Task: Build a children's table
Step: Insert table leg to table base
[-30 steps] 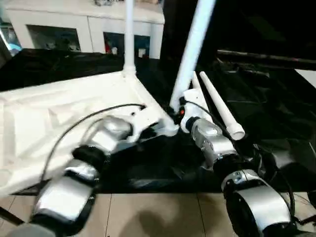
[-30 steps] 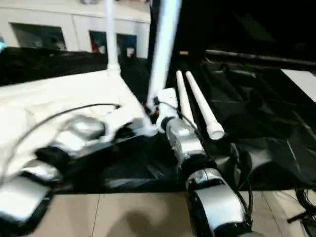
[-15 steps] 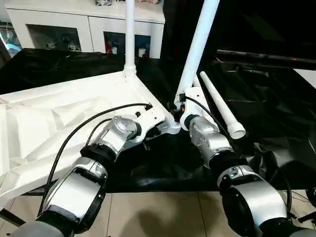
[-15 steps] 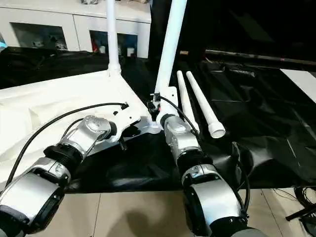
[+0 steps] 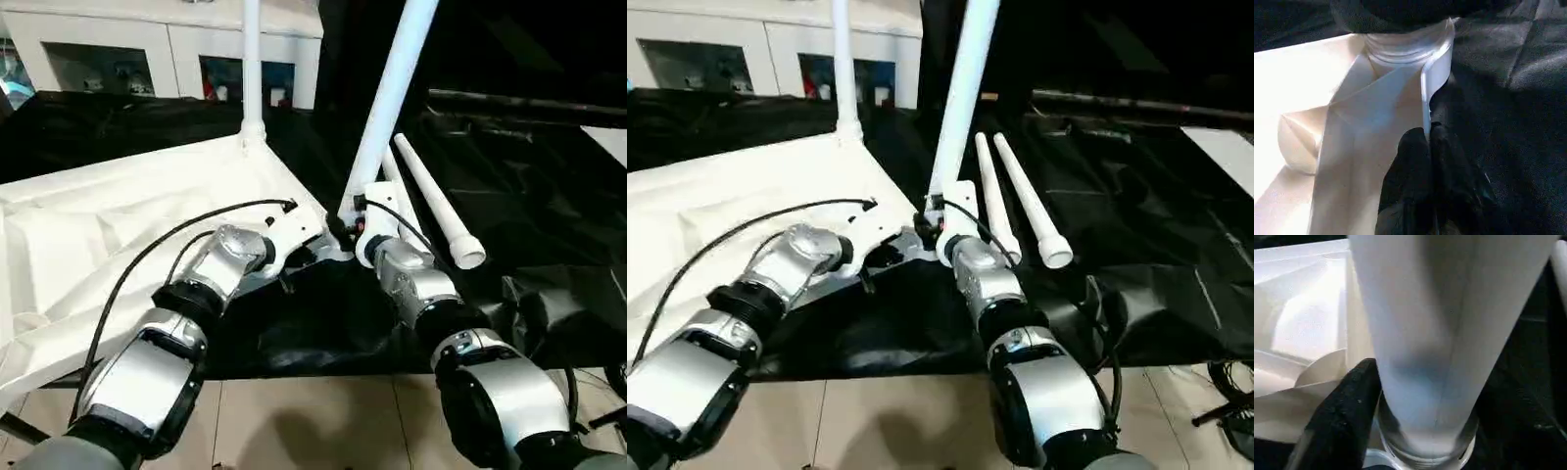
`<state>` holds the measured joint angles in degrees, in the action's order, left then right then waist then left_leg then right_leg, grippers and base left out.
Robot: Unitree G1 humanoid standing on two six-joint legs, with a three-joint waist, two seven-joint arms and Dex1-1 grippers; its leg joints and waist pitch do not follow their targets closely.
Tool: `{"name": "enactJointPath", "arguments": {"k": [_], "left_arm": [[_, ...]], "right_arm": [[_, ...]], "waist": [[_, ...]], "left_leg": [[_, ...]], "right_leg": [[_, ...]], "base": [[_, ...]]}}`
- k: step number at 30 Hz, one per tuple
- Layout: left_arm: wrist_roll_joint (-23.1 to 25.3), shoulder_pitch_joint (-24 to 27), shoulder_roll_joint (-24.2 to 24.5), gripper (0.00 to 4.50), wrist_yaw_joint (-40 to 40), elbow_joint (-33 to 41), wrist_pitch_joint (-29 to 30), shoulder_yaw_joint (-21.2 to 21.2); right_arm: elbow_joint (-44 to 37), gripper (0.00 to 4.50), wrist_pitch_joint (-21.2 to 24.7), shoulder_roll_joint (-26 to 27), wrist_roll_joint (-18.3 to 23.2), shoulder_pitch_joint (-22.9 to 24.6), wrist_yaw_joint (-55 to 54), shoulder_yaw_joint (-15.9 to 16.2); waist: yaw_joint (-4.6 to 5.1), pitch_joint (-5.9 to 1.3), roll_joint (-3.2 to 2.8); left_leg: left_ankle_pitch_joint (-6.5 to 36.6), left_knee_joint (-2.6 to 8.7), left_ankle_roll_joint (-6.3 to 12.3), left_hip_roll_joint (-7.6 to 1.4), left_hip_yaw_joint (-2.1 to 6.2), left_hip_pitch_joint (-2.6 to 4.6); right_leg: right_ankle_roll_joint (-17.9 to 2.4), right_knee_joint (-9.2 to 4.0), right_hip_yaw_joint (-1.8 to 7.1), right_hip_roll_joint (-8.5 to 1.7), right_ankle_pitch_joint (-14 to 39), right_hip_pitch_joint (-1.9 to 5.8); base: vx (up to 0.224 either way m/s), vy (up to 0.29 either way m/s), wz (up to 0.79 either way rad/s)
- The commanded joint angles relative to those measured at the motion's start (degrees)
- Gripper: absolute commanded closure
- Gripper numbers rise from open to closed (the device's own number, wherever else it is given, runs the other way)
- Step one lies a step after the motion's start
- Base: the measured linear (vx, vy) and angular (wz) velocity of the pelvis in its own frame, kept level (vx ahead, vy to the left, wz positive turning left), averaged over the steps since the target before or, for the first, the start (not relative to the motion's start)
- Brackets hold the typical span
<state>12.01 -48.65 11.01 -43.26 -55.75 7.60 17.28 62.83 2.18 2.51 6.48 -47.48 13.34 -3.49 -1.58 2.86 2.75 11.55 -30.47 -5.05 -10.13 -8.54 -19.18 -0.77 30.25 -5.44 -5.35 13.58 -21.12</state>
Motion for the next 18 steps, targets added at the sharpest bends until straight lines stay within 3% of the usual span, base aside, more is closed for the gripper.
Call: {"name": "enactJointPath", "arguments": {"k": [1, 5, 6, 7, 8, 9, 10, 11, 12, 15, 18], "left_arm": [[0.29, -0.07, -0.40, 4.50, -0.67, 1.79, -0.93, 0.80], [0.14, 0.71, 0.74, 4.50, -2.28, 3.32, -1.54, 0.86], [0.02, 1.00, 1.24, 4.50, -2.84, 3.69, -1.91, 0.84], [-0.13, 1.31, 1.82, 4.50, -3.31, 3.94, -2.46, 0.78], [-0.26, 1.56, 2.23, 4.50, -3.64, 4.14, -2.80, 0.72], [-0.43, 1.95, 2.79, 4.50, -4.08, 4.37, -3.31, 0.61], [-0.43, 2.21, 3.02, 4.50, -4.31, 4.62, -3.47, 0.52], [-0.43, 2.47, 3.16, 4.50, -4.43, 4.80, -3.56, 0.43], [-0.49, 2.64, 3.23, 4.50, -4.45, 4.88, -3.66, 0.31], [-0.90, 2.96, 3.38, 4.50, -4.38, 5.05, -3.96, -0.14], [-2.36, 3.98, 3.22, 4.50, -1.95, 6.07, -6.01, -1.93]], "right_arm": [[2.12, 1.09, 2.91, 0.71, 0.09, 2.69, 4.11, 1.38], [-5.00, 0.72, 3.38, -1.48, -0.14, 4.98, 8.72, 2.92], [-9.32, 0.56, 4.34, -2.68, -0.09, 6.70, 10.47, 3.83], [-14.79, 0.56, 5.99, -4.27, -0.04, 8.94, 11.82, 4.83], [-18.79, 0.46, 7.27, -5.43, -0.02, 10.59, 12.61, 5.45], [-24.62, 0.36, 8.96, -7.15, -0.07, 12.97, 13.69, 6.34], [-27.01, 0.28, 9.60, -7.79, -0.20, 13.97, 14.27, 6.60], [-29.26, 0.28, 10.54, -8.27, -0.02, 14.94, 14.74, 6.69], [-31.30, 0.28, 11.74, -8.64, 0.34, 15.80, 15.08, 6.74], [-37.07, 0.28, 14.21, -9.89, 0.75, 18.23, 16.10, 7.44], [-51.32, 0.28, 20.71, -11.74, 3.68, 24.15, 16.44, 7.37]], "waist": [[0.29, -1.69, -1.66], [-0.37, -2.59, -0.85], [-0.83, -2.42, -0.59], [-0.82, -2.14, -0.60], [-1.11, -1.87, -0.71], [-1.40, -2.44, -0.94], [-1.42, -2.51, -0.81], [-1.89, -2.96, -1.06], [-1.84, -2.99, -1.04], [-1.91, -3.34, -1.07], [-2.40, -3.40, -0.95]], "left_leg": [[30.01, 5.01, -1.13, -3.62, 1.53, 0.51], [17.92, 4.35, 0.05, -3.78, 0.15, -0.21], [14.61, 4.07, 2.17, -3.83, -0.92, 0.07], [16.44, 4.04, 2.49, -3.58, -1.12, -0.02], [22.09, 3.87, 2.30, -3.43, -1.32, 0.58], [21.43, 3.85, 1.99, -3.49, -1.14, 0.24], [19.81, 3.93, 2.07, -3.49, -1.14, -0.24], [16.02, 3.75, 2.08, -3.60, -1.26, -0.57], [13.70, 3.53, 2.26, -3.61, -1.53, -0.81], [8.35, 2.89, 2.72, -3.38, -1.90, -1.12], [3.56, 2.38, 4.27, -3.44, -2.27, -1.16]], "right_leg": [[-5.55, -4.06, 3.05, -4.62, 25.53, -0.08], [-9.74, -2.44, 3.78, -4.42, 11.42, 0.60], [-11.18, -2.16, 3.94, -3.94, 9.08, 0.33], [-10.89, -2.46, 4.06, -3.70, 12.30, 0.00], [-9.03, -3.46, 4.38, -3.65, 21.01, -1.01], [-7.85, -3.25, 4.74, -3.85, 22.04, -0.71], [-7.40, -3.10, 4.72, -3.68, 20.87, -0.40], [-7.54, -2.45, 4.68, -3.53, 15.50, -0.04], [-8.93, -1.82, 4.56, -3.18, 10.70, -0.18], [-11.35, -0.70, 4.38, -2.95, 2.42, 0.59], [-12.64, 0.26, 4.36, -2.70, -5.87, 1.19]], "base": [[0.000, 0.000, 0.00], [0.000, 0.000, 0.00], [0.000, 0.000, 0.00], [0.000, 0.000, 0.00], [0.038, -0.054, 0.12], [0.038, -0.054, 0.12], [0.051, -0.052, 0.04], [0.000, 0.000, 0.00], [0.000, 0.000, 0.00], [0.058, -0.042, -0.01], [0.053, -0.014, -0.03]]}}
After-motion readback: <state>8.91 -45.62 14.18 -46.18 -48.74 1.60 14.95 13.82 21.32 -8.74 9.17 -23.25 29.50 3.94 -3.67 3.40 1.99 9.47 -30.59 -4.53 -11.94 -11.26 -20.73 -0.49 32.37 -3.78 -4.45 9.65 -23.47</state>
